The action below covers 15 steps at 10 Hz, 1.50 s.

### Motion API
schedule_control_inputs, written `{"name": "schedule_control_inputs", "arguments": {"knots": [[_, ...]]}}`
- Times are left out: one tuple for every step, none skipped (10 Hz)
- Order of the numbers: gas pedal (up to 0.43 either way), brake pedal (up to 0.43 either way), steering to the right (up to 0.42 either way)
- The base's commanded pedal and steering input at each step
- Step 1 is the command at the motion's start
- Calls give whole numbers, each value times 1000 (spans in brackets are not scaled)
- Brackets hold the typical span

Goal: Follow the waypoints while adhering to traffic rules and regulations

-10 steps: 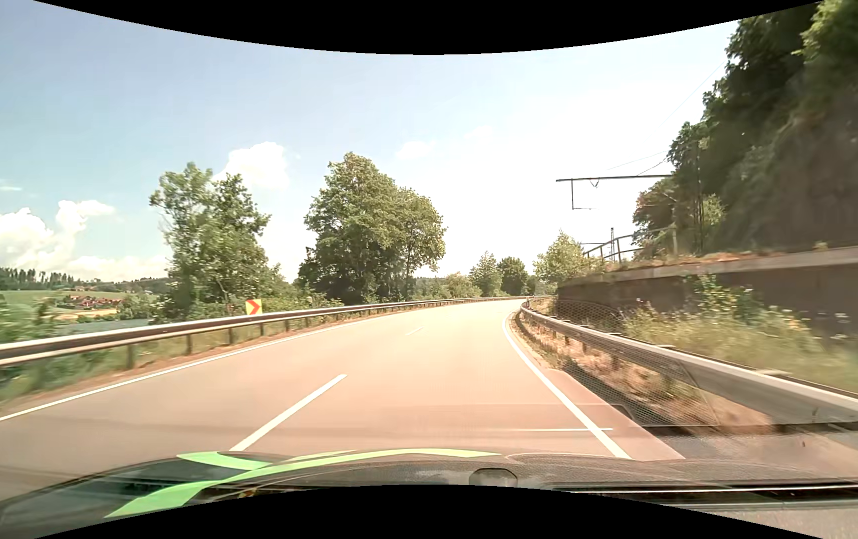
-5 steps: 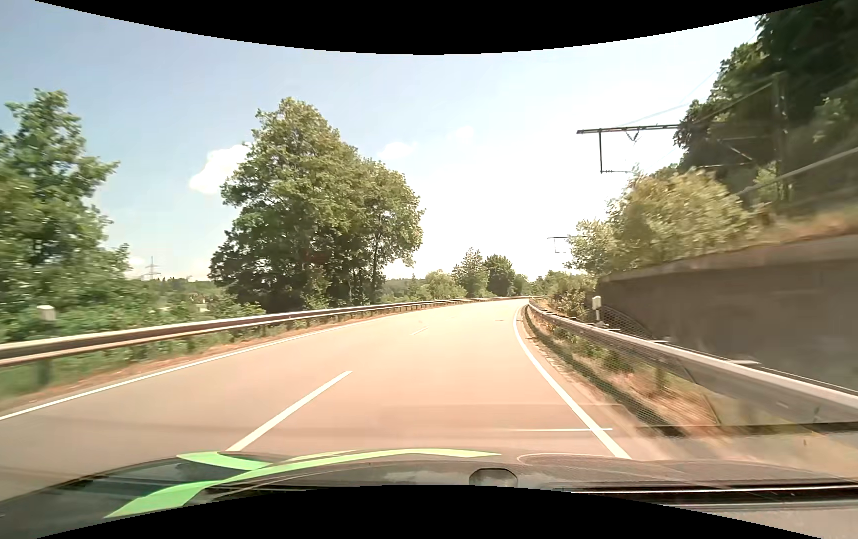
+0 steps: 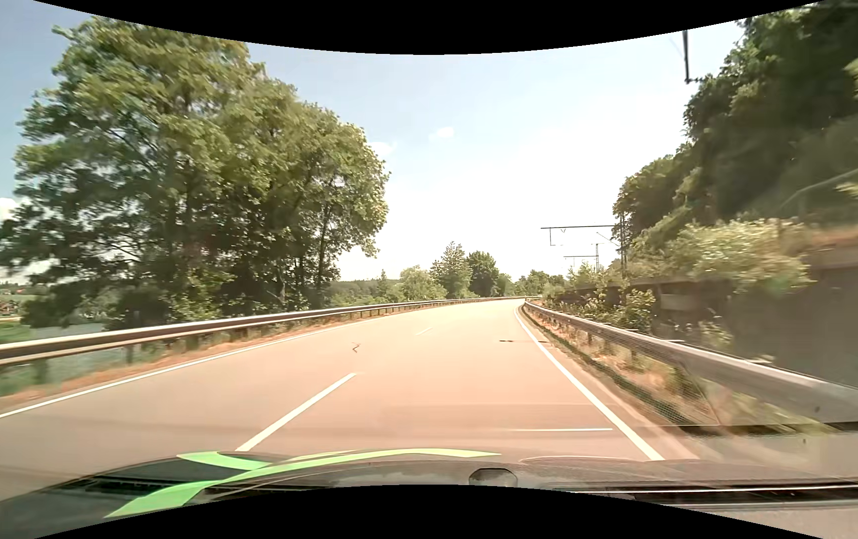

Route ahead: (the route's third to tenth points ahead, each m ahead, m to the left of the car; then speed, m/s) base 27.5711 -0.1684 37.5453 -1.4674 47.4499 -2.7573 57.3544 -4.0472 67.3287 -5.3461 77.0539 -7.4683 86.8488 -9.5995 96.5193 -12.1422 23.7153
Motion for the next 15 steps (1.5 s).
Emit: {"name": "schedule_control_inputs", "arguments": {"knots": [[319,0,22],[319,0,23],[331,0,22],[331,0,23],[331,0,23],[331,0,21],[331,0,20],[331,0,19],[331,0,19],[331,0,18],[299,0,18],[287,0,18],[287,0,17],[287,0,17],[287,0,16]]}}
